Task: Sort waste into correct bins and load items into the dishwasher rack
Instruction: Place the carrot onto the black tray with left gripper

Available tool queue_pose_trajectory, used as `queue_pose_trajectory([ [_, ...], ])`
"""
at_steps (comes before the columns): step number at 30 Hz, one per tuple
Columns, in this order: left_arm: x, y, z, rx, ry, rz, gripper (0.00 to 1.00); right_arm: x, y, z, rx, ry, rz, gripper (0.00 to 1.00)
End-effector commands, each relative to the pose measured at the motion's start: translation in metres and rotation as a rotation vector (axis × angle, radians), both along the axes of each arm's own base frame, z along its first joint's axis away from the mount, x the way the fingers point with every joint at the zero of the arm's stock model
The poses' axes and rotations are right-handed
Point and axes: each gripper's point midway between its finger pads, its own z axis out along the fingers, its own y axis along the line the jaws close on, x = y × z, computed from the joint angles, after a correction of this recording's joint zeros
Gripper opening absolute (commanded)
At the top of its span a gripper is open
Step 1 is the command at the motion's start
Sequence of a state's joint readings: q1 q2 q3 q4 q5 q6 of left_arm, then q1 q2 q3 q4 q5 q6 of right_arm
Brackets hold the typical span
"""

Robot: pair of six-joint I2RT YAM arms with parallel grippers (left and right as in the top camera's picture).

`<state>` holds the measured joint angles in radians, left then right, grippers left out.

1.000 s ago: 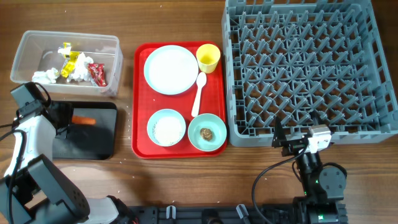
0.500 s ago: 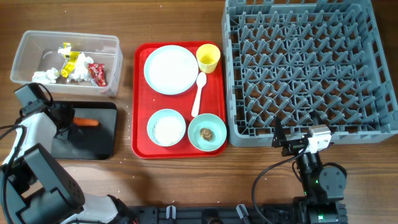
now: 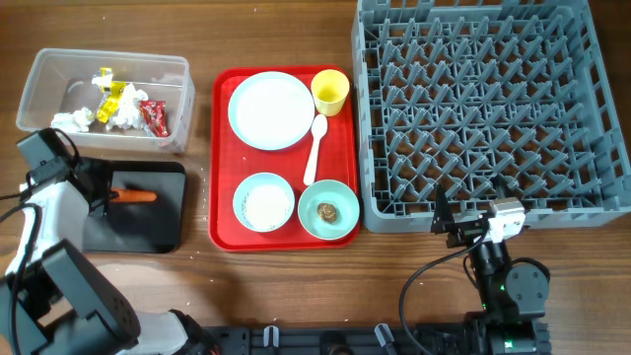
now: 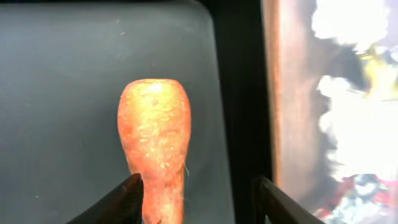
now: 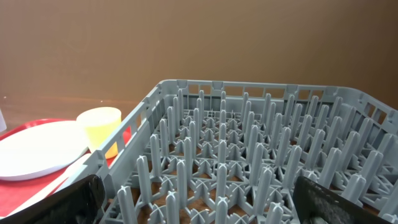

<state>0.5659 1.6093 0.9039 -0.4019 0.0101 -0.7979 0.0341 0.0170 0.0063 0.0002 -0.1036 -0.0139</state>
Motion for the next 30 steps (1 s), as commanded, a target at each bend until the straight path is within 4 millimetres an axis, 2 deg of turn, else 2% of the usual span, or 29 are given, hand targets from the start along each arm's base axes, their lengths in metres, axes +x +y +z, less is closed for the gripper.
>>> queue_pose_trajectory([
  [1, 0.019, -0.013, 0.015, -0.068, -0.123, -0.064, 0.51, 0.0, 0.0, 0.001, -0.011, -0.008, 0.0, 1.0],
  [2, 0.025, -0.019, 0.019, -0.101, -0.16, -0.092, 0.45, 0.0, 0.0, 0.001, -0.012, -0.008, 0.0, 1.0],
  [3, 0.031, -0.026, 0.023, -0.136, -0.197, -0.118, 0.27, 0.0, 0.0, 0.001, -0.012, -0.008, 0.0, 1.0],
  [4, 0.032, -0.027, 0.027, -0.146, -0.214, -0.124, 0.06, 0.0, 0.0, 0.001, -0.011, -0.008, 0.0, 1.0],
  [5, 0.03, -0.025, 0.03, -0.139, -0.217, -0.119, 0.04, 0.0, 0.0, 0.001, -0.011, -0.008, 0.0, 1.0],
  [11, -0.003, -0.004, 0.045, -0.02, -0.129, -0.051, 0.04, 0.0, 0.0, 0.001, -0.011, -0.008, 0.0, 1.0],
  [16, -0.048, 0.004, 0.022, 0.029, 0.102, 0.026, 0.04, 0.0, 0.0, 0.001, -0.011, -0.008, 0.0, 1.0],
  [25, -0.057, -0.001, -0.031, -0.03, 0.197, 0.025, 0.04, 0.0, 0.0, 0.001, -0.011, -0.008, 0.0, 1.0],
  [30, -0.053, 0.001, -0.043, -0.034, 0.201, 0.024, 0.04, 0.0, 0.0, 0.001, -0.011, -0.008, 0.0, 1.0],
])
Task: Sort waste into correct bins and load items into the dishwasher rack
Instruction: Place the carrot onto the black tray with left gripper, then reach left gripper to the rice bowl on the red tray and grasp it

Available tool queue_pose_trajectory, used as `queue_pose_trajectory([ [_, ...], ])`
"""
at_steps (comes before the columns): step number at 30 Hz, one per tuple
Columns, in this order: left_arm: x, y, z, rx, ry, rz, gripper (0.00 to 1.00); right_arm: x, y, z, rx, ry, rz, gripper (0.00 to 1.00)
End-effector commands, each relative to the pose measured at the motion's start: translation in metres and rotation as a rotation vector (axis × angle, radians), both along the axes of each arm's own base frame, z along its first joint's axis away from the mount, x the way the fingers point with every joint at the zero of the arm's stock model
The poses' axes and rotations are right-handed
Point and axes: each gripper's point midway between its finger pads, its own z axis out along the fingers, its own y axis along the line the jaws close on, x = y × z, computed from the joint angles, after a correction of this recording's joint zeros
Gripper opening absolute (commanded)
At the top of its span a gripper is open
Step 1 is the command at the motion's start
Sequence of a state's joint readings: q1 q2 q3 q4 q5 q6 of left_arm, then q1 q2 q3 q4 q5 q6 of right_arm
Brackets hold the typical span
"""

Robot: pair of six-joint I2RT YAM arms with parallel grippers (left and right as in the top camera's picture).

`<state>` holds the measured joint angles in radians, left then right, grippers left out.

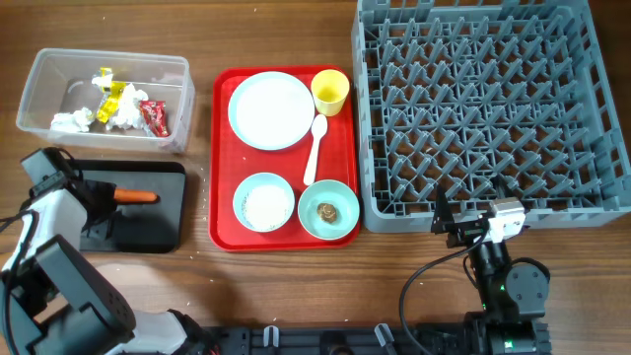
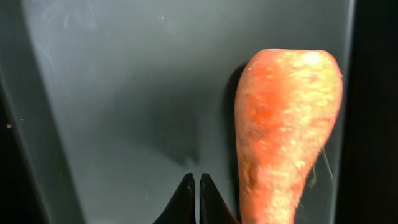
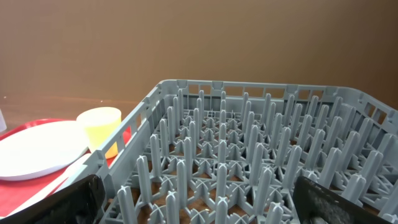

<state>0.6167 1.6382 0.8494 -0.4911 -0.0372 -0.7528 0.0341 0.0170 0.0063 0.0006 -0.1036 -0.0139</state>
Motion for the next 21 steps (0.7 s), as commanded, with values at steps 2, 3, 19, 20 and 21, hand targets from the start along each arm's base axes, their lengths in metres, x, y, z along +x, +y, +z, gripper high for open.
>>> queue_pose_trajectory([
  [2, 0.001, 0.004, -0.008, 0.011, -0.001, -0.008, 0.04, 0.0, 0.0, 0.001, -0.011, -0.007, 0.0, 1.0],
  [3, 0.006, 0.002, -0.007, 0.001, -0.026, -0.016, 0.05, 0.0, 0.0, 0.001, -0.011, -0.007, 0.0, 1.0],
  [19, 0.049, -0.01, 0.073, 0.006, -0.347, -0.104, 0.04, 0.0, 0.0, 0.001, -0.011, -0.007, 0.0, 1.0],
  [20, 0.049, -0.01, 0.088, 0.026, -0.369, -0.112, 0.04, 0.0, 0.0, 0.001, -0.012, -0.007, 0.0, 1.0],
  [21, 0.049, -0.017, 0.11, 0.054, -0.403, -0.182, 0.04, 0.0, 0.0, 0.001, -0.011, -0.007, 0.0, 0.99],
])
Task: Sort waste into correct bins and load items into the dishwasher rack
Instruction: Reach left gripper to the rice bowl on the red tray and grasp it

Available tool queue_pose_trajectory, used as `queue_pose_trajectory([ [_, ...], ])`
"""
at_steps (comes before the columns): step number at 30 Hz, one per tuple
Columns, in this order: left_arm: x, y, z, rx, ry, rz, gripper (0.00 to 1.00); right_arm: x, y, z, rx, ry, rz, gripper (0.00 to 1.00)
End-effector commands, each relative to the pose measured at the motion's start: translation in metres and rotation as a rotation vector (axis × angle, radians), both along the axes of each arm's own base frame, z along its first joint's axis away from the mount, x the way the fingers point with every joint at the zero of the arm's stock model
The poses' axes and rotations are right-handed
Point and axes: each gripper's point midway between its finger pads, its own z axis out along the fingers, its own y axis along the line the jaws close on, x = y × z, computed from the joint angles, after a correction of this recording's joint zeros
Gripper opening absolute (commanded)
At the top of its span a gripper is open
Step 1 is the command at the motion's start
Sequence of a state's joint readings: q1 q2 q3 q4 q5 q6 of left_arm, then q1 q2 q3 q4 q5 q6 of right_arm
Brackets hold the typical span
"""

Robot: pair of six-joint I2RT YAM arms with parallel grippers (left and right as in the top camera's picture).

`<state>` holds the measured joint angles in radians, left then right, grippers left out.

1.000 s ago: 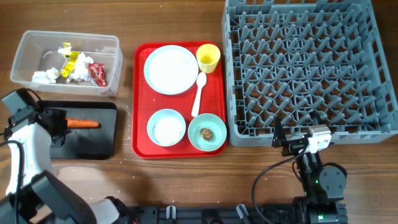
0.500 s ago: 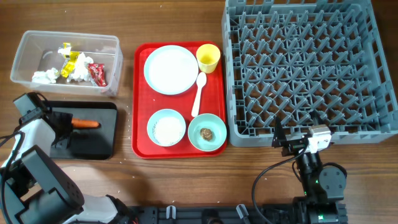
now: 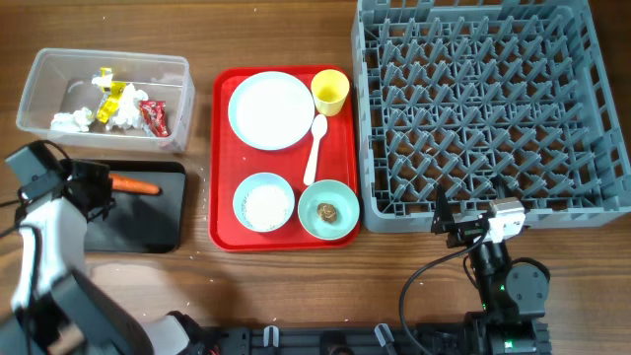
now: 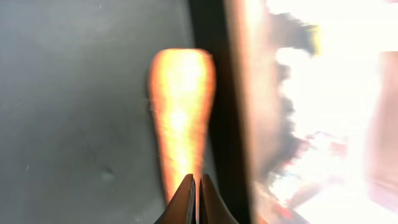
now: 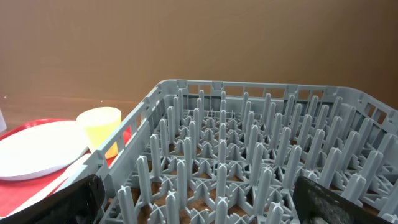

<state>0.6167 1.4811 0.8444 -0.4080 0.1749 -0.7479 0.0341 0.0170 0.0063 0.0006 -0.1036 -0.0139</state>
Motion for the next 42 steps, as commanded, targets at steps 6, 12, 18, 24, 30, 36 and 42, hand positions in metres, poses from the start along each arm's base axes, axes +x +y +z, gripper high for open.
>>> queue_pose_trajectory([
  [6, 0.011, -0.076, 0.101, 0.121, -0.238, -0.421, 0.15, 0.0, 0.0, 0.001, -0.011, -0.007, 0.0, 1.0],
  [12, 0.019, -0.203, 0.106, 0.114, -0.247, -0.801, 0.14, 0.0, 0.0, 0.001, -0.011, -0.007, 0.0, 1.0],
  [18, 0.01, -0.27, 0.097, 0.218, -0.202, -0.996, 0.17, 0.0, 0.0, 0.001, -0.011, -0.007, 0.0, 1.0],
  [24, 0.009, -0.296, 0.119, 0.197, -0.133, -1.086, 0.17, 0.0, 0.0, 0.001, -0.011, -0.007, 0.0, 1.0],
  [30, 0.025, -0.306, 0.145, 0.241, 0.051, -1.137, 0.2, 0.0, 0.0, 0.001, -0.011, -0.007, 0.0, 1.0],
  [36, 0.024, -0.327, 0.088, 0.254, 0.243, -1.201, 0.28, 0.0, 0.0, 0.001, -0.011, -0.007, 0.0, 1.0],
  [42, 0.021, -0.341, 0.048, 0.256, 0.369, -1.159, 0.33, 0.0, 0.0, 0.001, -0.011, -0.007, 0.0, 1.0],
])
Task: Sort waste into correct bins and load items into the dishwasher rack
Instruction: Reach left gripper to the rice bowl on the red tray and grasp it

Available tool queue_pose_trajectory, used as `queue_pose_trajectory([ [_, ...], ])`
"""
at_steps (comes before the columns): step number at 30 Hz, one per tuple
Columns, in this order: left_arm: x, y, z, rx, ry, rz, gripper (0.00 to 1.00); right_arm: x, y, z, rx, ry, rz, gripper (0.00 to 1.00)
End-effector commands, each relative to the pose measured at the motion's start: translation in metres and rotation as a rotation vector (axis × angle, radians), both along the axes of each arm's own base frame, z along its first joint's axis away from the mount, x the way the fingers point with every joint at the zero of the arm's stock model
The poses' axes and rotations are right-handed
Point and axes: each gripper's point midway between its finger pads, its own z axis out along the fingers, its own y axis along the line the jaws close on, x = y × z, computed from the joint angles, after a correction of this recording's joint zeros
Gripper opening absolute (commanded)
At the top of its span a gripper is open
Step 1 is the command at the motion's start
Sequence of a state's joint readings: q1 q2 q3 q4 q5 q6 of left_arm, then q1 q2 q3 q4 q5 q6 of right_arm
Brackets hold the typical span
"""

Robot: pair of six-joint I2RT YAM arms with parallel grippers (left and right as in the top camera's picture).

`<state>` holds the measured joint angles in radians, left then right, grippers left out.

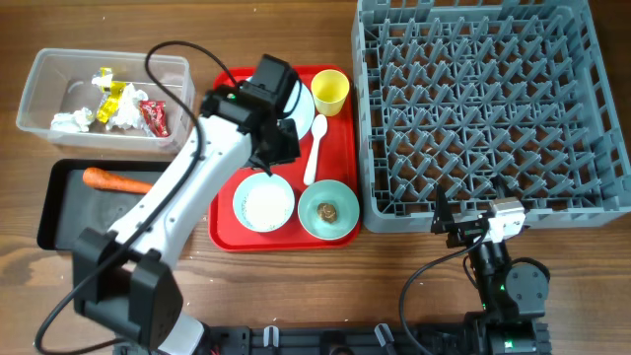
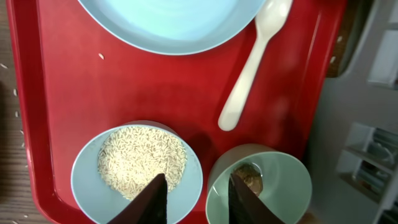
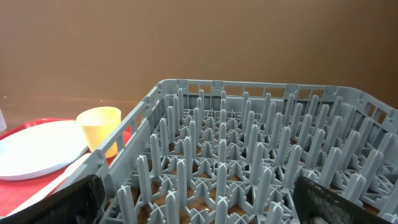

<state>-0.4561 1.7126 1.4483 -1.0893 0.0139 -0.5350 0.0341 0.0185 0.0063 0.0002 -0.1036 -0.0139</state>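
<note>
My left gripper [image 1: 281, 145] hangs open and empty over the red tray [image 1: 225, 148]. In the left wrist view its fingertips [image 2: 157, 198] straddle the gap between the rice bowl [image 2: 112, 180] and the green bowl [image 2: 283, 180], which holds a brown scrap. A white spoon [image 2: 255, 62], a pale blue plate [image 1: 258, 99] and a yellow cup [image 1: 330, 91] share the tray. An orange carrot [image 1: 116, 179] lies in the black tray [image 1: 99, 212]. My right gripper [image 3: 211, 199] rests open at the near edge of the grey dishwasher rack [image 1: 488, 108].
A clear bin [image 1: 39, 74] at the back left holds crumpled paper and wrappers. The left arm stretches diagonally from the front left across the black tray to the red tray. Loose rice grains lie on the wood beside the red tray.
My left gripper was shut at the carrot's end over the black tray; now it is open over the red tray. The carrot lies alone near the black tray's back left.
My left gripper first stood open by the carrot in the black tray. It was then shut beside the carrot, and later shut with the carrot nearer the tray's back edge. Now it is open over the bowls. My right arm has stayed put.
</note>
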Motion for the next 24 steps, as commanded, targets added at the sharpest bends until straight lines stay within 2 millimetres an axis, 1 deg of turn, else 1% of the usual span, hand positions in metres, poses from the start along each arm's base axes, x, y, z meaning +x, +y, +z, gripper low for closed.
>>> queue_pose_trajectory([
  [1, -0.001, -0.003, -0.015, 0.063, 0.016, 0.028, 0.33, 0.0, 0.0, 0.002, -0.011, -0.009, 0.0, 1.0],
  [4, -0.01, -0.012, -0.025, 0.074, 0.031, -0.006, 0.33, 0.0, 0.0, 0.002, -0.011, -0.009, 0.0, 1.0],
  [7, -0.016, -0.018, -0.036, 0.067, 0.037, 0.021, 0.36, 0.0, 0.0, 0.002, -0.011, -0.009, 0.0, 1.0],
  [10, -0.02, -0.011, -0.051, 0.099, 0.038, 0.024, 0.37, 0.0, 0.0, 0.002, -0.011, -0.009, 0.0, 1.0],
  [14, -0.024, -0.009, -0.067, 0.097, 0.04, 0.045, 0.37, 0.0, 0.0, 0.002, -0.011, -0.009, 0.0, 1.0],
  [19, -0.034, -0.003, -0.089, 0.101, 0.06, 0.068, 0.37, 0.0, 0.0, 0.002, -0.011, -0.009, 0.0, 1.0],
  [21, -0.039, -0.007, -0.098, 0.073, 0.072, 0.067, 0.37, 0.0, 0.0, 0.002, -0.011, -0.009, 0.0, 1.0],
  [24, -0.042, -0.012, -0.102, 0.041, 0.084, 0.06, 0.37, 0.0, 0.0, 0.002, -0.011, -0.009, 0.0, 1.0],
])
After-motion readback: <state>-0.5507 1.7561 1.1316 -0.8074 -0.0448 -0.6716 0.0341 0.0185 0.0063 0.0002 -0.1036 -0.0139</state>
